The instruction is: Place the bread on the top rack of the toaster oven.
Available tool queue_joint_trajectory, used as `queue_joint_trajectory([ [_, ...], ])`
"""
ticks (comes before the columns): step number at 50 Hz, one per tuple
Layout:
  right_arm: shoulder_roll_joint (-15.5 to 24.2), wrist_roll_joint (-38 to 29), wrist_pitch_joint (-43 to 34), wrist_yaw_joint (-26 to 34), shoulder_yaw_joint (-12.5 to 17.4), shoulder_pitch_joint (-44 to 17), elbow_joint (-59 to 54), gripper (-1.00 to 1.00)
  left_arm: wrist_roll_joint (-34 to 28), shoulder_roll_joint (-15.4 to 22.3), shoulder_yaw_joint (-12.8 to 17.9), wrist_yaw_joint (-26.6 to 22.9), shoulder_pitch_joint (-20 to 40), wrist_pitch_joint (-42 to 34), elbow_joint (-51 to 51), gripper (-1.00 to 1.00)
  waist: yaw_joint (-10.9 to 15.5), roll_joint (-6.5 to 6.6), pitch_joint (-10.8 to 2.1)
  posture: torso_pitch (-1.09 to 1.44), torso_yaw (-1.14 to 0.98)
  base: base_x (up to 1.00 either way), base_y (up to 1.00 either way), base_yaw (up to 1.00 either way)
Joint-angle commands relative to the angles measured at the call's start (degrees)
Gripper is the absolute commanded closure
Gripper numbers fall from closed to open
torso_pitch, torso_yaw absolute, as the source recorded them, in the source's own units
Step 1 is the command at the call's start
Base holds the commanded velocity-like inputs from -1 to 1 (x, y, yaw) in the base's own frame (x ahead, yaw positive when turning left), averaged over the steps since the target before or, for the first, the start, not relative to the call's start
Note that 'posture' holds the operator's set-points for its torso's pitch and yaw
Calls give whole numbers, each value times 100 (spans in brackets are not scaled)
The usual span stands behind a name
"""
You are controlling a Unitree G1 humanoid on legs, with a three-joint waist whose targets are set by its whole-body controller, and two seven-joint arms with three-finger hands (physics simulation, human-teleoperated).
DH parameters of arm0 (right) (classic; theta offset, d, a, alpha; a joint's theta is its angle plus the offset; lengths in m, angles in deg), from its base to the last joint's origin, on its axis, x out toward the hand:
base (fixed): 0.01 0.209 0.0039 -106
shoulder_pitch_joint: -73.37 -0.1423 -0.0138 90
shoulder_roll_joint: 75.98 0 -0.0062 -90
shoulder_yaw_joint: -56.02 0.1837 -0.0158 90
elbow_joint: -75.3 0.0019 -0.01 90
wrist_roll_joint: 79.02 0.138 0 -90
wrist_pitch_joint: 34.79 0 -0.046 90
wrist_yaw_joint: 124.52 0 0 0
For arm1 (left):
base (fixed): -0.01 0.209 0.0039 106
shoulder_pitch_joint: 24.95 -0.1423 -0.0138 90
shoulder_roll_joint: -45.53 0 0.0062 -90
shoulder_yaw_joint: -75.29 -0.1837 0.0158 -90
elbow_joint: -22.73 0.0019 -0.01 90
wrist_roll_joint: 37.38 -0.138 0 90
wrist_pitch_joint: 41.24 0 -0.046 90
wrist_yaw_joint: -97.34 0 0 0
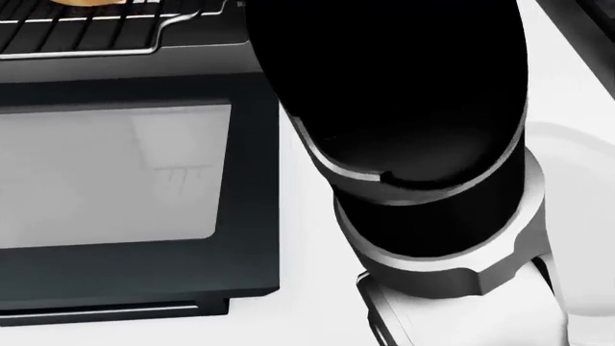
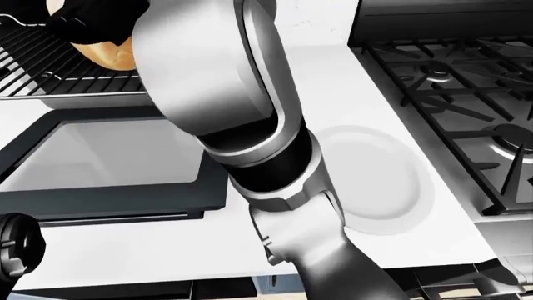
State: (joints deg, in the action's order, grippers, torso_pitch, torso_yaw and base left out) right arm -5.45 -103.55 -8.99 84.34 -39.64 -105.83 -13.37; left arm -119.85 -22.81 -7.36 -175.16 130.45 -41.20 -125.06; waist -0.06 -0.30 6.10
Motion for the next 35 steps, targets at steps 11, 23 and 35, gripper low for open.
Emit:
queue_joint_trajectory([
  [11, -30, -132, 262, 28, 73, -46, 91, -1, 21, 83, -9, 0, 238, 19, 116, -100, 0, 52, -165, 0, 0, 0, 0, 0],
  [23, -13, -109, 640, -11, 102, 126, -134, -55, 19, 98, 11, 1, 158, 5, 64, -100, -8, 55, -180, 0, 0, 0, 0, 0],
  [35, -11, -342, 112, 256, 4, -31, 267, -100, -18, 71, 41, 0, 74, 3, 6, -100, -3, 52, -172, 0, 0, 0, 0, 0],
])
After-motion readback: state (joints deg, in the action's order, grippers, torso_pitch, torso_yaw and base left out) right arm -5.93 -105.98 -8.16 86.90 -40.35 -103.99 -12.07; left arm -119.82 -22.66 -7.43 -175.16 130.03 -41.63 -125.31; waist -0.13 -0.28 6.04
